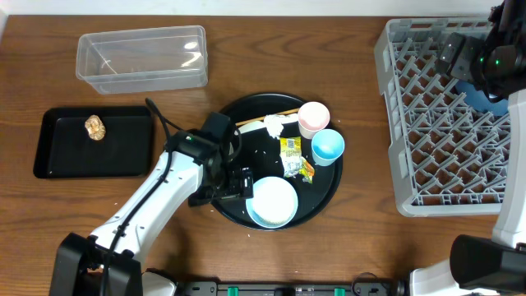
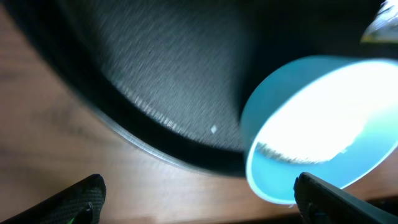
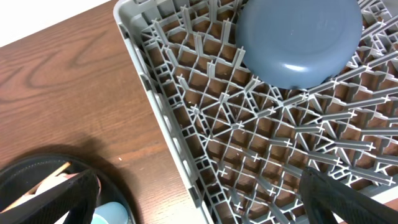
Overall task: Sort waste into correct bins and load items into the dishwasher rack
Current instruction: 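Reach the left gripper to the light-blue rice bowl rim and grasp it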
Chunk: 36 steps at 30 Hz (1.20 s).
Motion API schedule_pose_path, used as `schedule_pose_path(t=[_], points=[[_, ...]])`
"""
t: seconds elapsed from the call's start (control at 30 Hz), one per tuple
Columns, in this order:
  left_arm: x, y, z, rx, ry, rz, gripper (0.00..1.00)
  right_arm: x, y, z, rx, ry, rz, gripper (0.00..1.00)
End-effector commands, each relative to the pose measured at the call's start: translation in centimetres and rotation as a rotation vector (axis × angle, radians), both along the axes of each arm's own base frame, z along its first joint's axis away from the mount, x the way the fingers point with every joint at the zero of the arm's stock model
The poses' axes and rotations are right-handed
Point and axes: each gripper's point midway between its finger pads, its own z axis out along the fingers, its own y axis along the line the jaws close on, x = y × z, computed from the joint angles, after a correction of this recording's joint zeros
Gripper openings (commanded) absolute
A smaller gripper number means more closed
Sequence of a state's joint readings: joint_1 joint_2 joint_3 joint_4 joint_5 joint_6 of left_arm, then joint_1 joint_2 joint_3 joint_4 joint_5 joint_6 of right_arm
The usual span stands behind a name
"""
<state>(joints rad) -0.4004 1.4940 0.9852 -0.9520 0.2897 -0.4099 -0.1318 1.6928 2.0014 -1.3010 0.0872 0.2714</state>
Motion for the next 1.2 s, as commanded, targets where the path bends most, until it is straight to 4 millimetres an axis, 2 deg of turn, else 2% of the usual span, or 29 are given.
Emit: schedule_pose_path(t=[0.0,0.13,0.3,0.57,0.87,1.0,1.17], points=[[-0.8,-0.5,-0.8,-0.016,0.006,-0.037,0.98,-0.2,-0.4,0.1,-0.002,-0.001,-0.022,0.99],[-1.5,-1.2,-1.9,-0.018,-0.001,-0.072,0.98,-0.2,-0.4,0.1,-0.002,-0.001,-0.022,0.99],[-0.8,-2.2,-2.2,-0.039,-0.047,-0.094,0.99,-0.2,-0.4,0.1,-0.002,-0.001,-0.022,0.99],[0.2,-2.5,-2.5,-0.042,-0.080,-0.094,0.80,-0.2,-0.4,0.1,-0.002,-0.001,-0.022,0.99],[0.4,-2.3,-3.4,-0.017,-0.071,-0.094,0.80,-0.2,-0.4,0.1,-0.002,-0.001,-0.022,0.99],[1.0,-1.7,-2.4,0.014,-0.110,-0.089,0.80,-0.2,-0.4,0.1,-0.002,-0.001,-0.022,0.99],[2.0,-1.3,1.9,0.011,-0.221,-0.080,0.80,-0.2,-0.4,0.1,-0.002,-0.001,-0.022,0.99]])
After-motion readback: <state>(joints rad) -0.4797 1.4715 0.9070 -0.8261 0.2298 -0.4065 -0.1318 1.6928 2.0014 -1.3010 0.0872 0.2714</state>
